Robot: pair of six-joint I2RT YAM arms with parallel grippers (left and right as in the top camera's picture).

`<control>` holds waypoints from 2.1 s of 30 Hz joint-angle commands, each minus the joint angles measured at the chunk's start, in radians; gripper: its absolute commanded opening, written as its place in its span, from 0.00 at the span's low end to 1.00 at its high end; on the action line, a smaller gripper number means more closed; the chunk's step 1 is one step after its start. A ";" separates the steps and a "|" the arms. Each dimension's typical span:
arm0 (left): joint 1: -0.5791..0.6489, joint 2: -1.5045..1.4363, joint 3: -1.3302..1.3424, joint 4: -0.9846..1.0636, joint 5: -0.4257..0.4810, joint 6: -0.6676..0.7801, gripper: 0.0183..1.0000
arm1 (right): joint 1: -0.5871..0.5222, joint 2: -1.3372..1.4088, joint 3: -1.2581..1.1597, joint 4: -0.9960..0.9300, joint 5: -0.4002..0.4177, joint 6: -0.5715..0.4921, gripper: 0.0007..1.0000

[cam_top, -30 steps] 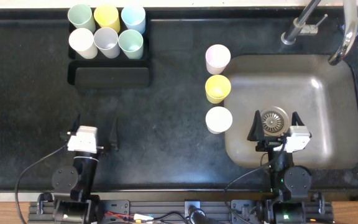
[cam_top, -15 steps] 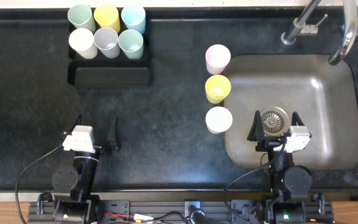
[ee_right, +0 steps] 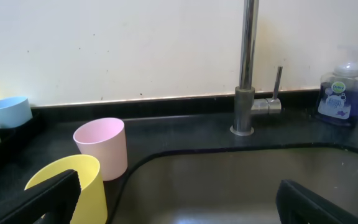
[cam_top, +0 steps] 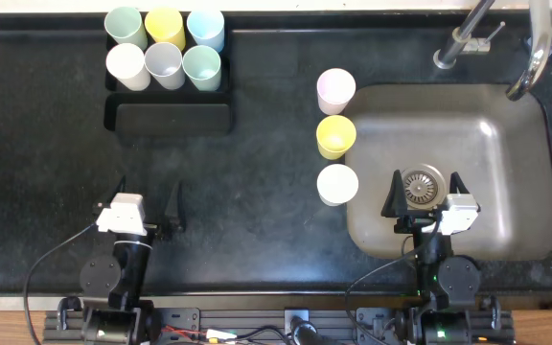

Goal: Store Cups

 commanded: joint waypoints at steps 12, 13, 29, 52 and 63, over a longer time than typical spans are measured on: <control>-0.008 -0.006 -0.002 -0.002 0.020 -0.012 1.00 | -0.004 -0.010 -0.013 0.004 -0.007 -0.002 1.00; -0.008 -0.006 -0.002 -0.002 0.020 -0.012 1.00 | -0.004 -0.010 -0.013 0.004 -0.007 -0.002 1.00; -0.008 0.050 0.152 -0.002 0.100 -0.117 1.00 | -0.004 -0.010 -0.013 0.004 -0.007 -0.002 1.00; -0.412 2.182 2.501 -1.109 0.122 -0.447 1.00 | -0.004 -0.010 -0.013 0.004 -0.007 -0.002 1.00; -0.509 2.438 2.596 -1.138 0.050 -0.488 1.00 | -0.004 -0.010 -0.013 0.004 -0.008 -0.002 1.00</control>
